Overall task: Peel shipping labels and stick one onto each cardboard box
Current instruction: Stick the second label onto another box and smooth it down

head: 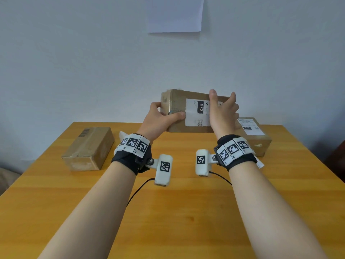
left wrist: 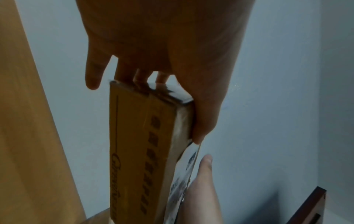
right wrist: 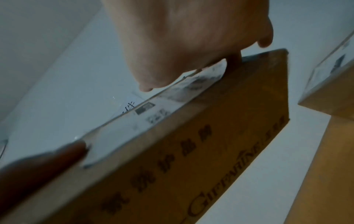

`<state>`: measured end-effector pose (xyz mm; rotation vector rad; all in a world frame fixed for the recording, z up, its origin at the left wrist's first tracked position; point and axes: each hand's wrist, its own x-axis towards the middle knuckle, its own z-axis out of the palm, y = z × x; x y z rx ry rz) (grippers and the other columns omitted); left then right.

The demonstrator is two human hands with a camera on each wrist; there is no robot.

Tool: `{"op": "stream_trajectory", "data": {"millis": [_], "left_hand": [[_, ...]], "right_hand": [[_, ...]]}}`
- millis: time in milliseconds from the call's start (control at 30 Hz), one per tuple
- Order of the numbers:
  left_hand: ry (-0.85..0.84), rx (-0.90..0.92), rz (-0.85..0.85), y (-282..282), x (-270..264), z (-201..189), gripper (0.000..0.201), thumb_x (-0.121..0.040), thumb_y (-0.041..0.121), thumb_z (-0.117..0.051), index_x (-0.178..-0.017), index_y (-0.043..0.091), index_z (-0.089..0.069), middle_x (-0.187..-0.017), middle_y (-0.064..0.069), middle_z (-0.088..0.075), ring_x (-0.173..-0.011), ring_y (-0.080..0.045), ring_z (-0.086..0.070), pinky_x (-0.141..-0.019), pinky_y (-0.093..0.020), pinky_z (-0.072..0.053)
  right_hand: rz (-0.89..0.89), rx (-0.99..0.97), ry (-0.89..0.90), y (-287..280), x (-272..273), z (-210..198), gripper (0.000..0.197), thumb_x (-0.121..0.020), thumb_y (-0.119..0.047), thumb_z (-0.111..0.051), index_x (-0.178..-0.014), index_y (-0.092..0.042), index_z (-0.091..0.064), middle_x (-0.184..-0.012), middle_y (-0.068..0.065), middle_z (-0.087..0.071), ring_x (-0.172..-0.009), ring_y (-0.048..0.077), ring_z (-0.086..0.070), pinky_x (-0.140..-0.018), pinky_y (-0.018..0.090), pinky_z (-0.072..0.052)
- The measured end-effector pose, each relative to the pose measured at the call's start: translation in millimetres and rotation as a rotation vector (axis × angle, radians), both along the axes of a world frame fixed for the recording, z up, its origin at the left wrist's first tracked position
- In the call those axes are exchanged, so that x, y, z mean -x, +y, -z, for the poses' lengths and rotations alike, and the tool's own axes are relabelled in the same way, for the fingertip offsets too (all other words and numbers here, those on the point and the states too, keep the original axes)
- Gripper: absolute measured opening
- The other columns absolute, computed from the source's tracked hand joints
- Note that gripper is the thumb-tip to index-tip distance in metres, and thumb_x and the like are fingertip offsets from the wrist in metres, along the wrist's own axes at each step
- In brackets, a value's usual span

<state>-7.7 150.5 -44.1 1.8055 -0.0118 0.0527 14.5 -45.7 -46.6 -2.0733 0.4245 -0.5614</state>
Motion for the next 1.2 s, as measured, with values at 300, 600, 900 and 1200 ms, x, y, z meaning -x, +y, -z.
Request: {"op": "stream_trajectory", "data": {"millis": [300, 600, 900, 1200], "left_hand": [[-0.024, 0.083, 0.043, -9.7, 8.1, 3.6, 0.086, -0.071, 0.043, -0.093, -0.139, 0.017, -0.046, -0.123, -0.008, -0.068, -0.102, -0.020, -0.075, -0.069, -0.030, -0.062], [-0.116, 0.100, 0.029, -0.2, 13.3, 6.0, 0.084, -0.065, 0.044, -0.089, -0.135, 0.020, -0.051, -0.120, -0.013, -0.073, -0.101, -0.024, -0.077, -0.083, -0.047, -0.064], [-0.201, 0.107, 0.043, -3.8, 16.7, 5.6, 0.079, -0.066, 0.038, -0.089, -0.133, 0.022, -0.051, -0.118, -0.007, -0.070, -0.101, -0.013, -0.073, -0.076, -0.028, -0.064], [-0.226, 0.113, 0.051, -4.5, 16.1, 3.2, 0.078, -0.072, 0.031, -0.092, -0.136, 0.021, -0.049, -0.121, -0.005, -0.070, -0.102, -0.015, -0.074, -0.077, -0.028, -0.064]], "right_hand": [[0.147, 0.273, -0.094, 0.1, -3.9, 0.3, 0.105, -0.087, -0.090, -0.031, -0.160, -0.015, -0.020, -0.152, 0.016, -0.039, -0.134, 0.040, -0.043, -0.112, 0.062, -0.027], [0.210, 0.287, -0.232, -14.0, -6.8, -2.7, 0.083, -0.096, -0.077, -0.039, -0.150, -0.014, -0.039, -0.143, 0.010, -0.050, -0.125, 0.031, -0.054, -0.106, 0.050, -0.029], [0.164, -0.001, -0.183, -35.3, -10.3, -6.8, 0.074, -0.100, -0.077, -0.018, -0.123, -0.018, -0.056, -0.104, -0.001, -0.067, -0.094, 0.022, -0.065, -0.092, 0.041, -0.047], [0.143, -0.006, -0.233, -41.0, -5.8, -15.1, 0.060, -0.107, -0.066, -0.024, -0.099, -0.018, -0.058, -0.078, -0.005, -0.063, -0.070, 0.006, -0.060, -0.054, 0.022, -0.035]]}}
